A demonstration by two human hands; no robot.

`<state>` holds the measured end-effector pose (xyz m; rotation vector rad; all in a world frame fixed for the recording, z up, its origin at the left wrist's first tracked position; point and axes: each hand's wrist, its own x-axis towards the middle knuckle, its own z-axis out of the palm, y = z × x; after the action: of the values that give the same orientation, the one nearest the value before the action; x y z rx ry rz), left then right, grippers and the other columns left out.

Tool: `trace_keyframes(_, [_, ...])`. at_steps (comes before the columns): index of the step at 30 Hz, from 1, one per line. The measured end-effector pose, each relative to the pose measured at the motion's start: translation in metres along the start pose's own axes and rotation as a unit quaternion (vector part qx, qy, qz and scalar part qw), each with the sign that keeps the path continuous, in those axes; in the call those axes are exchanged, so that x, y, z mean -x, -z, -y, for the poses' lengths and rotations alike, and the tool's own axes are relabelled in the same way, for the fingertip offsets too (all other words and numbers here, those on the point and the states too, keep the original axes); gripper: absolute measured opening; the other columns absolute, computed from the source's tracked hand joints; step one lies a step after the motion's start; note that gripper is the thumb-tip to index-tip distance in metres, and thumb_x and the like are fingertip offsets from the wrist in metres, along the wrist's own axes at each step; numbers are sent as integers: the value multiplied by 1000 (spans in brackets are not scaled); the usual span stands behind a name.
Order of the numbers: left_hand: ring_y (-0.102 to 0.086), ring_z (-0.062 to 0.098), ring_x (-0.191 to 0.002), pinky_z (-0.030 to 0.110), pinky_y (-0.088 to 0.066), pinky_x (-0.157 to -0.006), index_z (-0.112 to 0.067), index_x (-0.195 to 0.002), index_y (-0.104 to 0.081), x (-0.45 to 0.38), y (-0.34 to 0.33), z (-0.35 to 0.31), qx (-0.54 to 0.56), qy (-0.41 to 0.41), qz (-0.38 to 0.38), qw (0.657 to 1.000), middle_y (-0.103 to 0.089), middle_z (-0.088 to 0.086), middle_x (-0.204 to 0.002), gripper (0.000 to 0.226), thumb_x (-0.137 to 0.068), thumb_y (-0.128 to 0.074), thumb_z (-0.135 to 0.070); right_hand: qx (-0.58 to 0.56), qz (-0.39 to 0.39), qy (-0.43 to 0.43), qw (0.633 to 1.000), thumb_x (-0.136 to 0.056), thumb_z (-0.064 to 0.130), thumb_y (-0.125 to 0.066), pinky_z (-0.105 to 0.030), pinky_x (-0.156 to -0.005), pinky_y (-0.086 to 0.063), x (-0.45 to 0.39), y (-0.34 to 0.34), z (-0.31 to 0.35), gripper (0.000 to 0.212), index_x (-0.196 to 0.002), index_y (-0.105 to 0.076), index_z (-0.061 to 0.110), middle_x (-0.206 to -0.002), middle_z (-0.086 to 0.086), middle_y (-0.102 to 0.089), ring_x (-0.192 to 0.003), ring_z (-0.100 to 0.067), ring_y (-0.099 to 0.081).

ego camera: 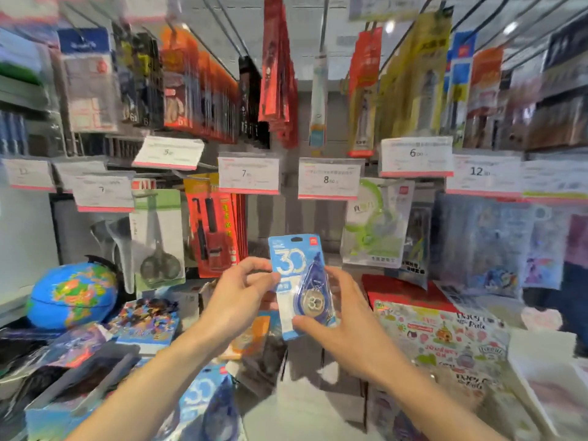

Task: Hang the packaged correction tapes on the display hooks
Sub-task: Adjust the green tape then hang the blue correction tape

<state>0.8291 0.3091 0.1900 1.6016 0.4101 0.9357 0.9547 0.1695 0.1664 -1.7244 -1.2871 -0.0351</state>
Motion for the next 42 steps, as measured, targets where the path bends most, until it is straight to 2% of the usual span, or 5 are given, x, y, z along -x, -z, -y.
trace_keyframes(13, [-69, 34, -78, 28, -62, -62, 1, -110, -59, -41, 97, 11, 4, 3, 67, 998, -72, 32, -101, 12, -99, -58, -6, 14, -87, -50, 995, -68, 49, -79, -26, -96, -49, -36, -93, 50, 82, -135, -31, 45, -130, 23, -51, -112, 5, -58])
trace_keyframes(22, [-74, 26, -67, 24, -53, -57, -16, -103, -63, -20, 63, -12, -110, -76, 82, 988, -75, -2, -80, 6, -98, -63, -18, 55, -116, -27, 991, -72, 43, -78, -10, -85, -43, -16, -47, 38, 78, -126, -24, 59, -125, 38, -40, -109, 18, -50])
trace_keyframes(27, [-63, 3, -71, 34, -55, -72, -31, -111, -61, -21, 39, -35, -361, -338, -8, 869, -68, -18, -94, 17, -94, -65, -30, 72, -169, -43, 982, -75, 38, -81, -23, -91, -41, -5, 8, 20, 84, -141, -30, 38, -130, 23, -42, -114, -1, -50])
trace_keyframes(33, [-61, 27, -96, 31, -48, -61, -10, -117, -63, -46, 23, -81, -522, -535, -48, 663, -62, 8, -113, 38, -83, -76, -19, 74, -206, -55, 974, -75, 34, -81, -26, -86, -39, -1, 40, 5, 82, -141, -31, 34, -131, 13, -43, -113, -10, -52])
trace_keyframes(42, [-57, 34, -108, 41, -44, -74, -9, -118, -63, -77, 11, -103, -588, -554, -51, 587, -61, 11, -130, 41, -82, -78, -21, 53, -195, -50, 978, -77, 31, -81, -5, -72, -43, 3, 57, -4, 84, -142, -28, 35, -132, 15, -42, -102, 11, -51])
